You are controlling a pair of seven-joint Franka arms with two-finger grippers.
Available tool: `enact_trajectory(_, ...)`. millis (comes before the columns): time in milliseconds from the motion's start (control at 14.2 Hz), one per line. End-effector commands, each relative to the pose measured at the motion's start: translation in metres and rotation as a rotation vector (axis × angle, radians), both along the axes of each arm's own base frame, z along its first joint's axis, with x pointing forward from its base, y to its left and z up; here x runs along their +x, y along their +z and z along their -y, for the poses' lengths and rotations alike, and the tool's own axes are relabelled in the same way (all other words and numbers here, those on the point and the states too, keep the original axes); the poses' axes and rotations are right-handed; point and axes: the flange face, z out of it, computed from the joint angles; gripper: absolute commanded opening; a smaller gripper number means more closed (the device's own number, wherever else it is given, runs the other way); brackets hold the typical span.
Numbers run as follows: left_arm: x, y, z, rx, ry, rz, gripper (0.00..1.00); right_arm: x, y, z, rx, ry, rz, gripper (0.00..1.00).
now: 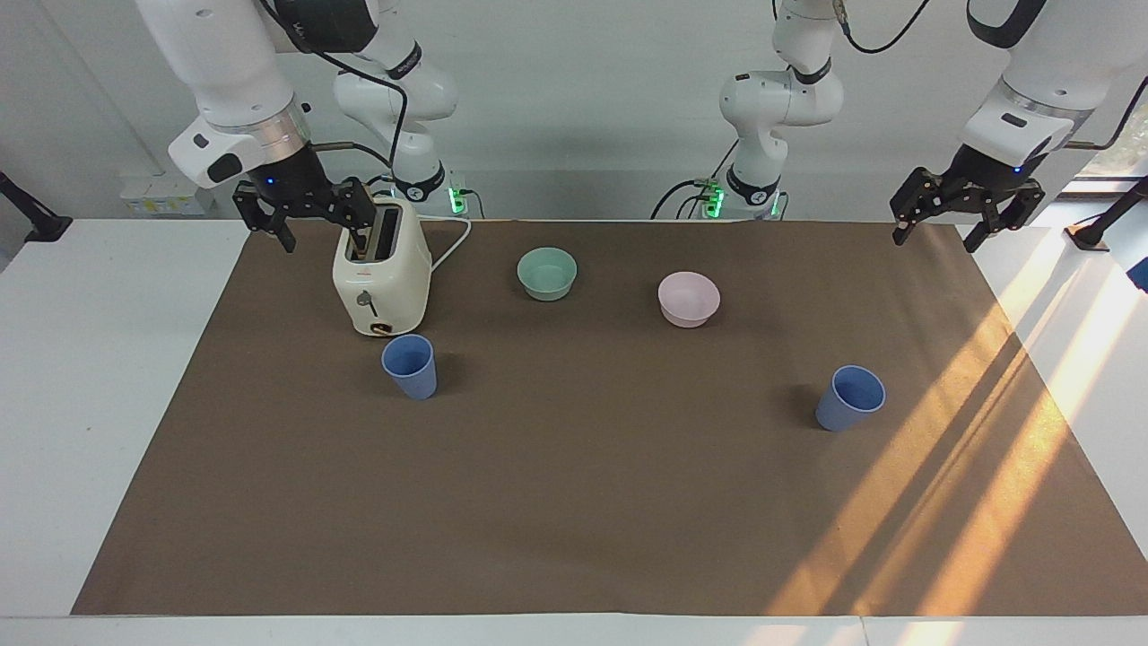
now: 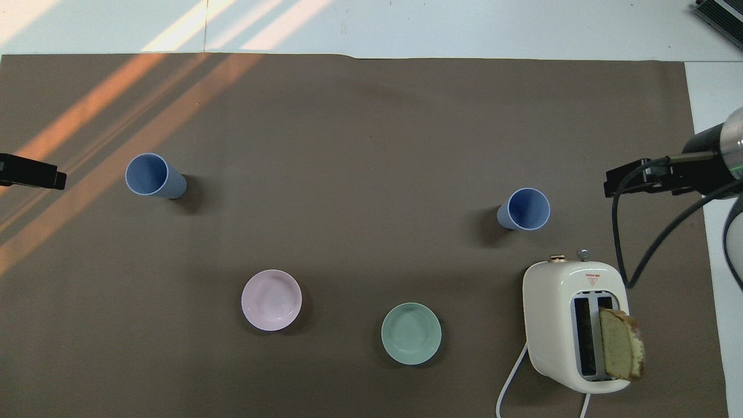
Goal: Stack blue cups with both arms
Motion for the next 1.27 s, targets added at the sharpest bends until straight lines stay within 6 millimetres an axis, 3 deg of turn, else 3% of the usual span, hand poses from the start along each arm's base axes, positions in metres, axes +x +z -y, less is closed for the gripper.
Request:
enact_trajectory(0,-0.0075,0.0041,-0.0010,-0.003,0.004,-0.023,1.00,-0.0005,0.0011,0.0029,0.002,0.019,0.007,1.00)
enact_trajectory(1201,-0.0115,0.0001,-0.0027,-0.003,-0.004,0.001,1.00,-0.0005,0.0011,0.0030,0.000,0.019,0.008,1.00)
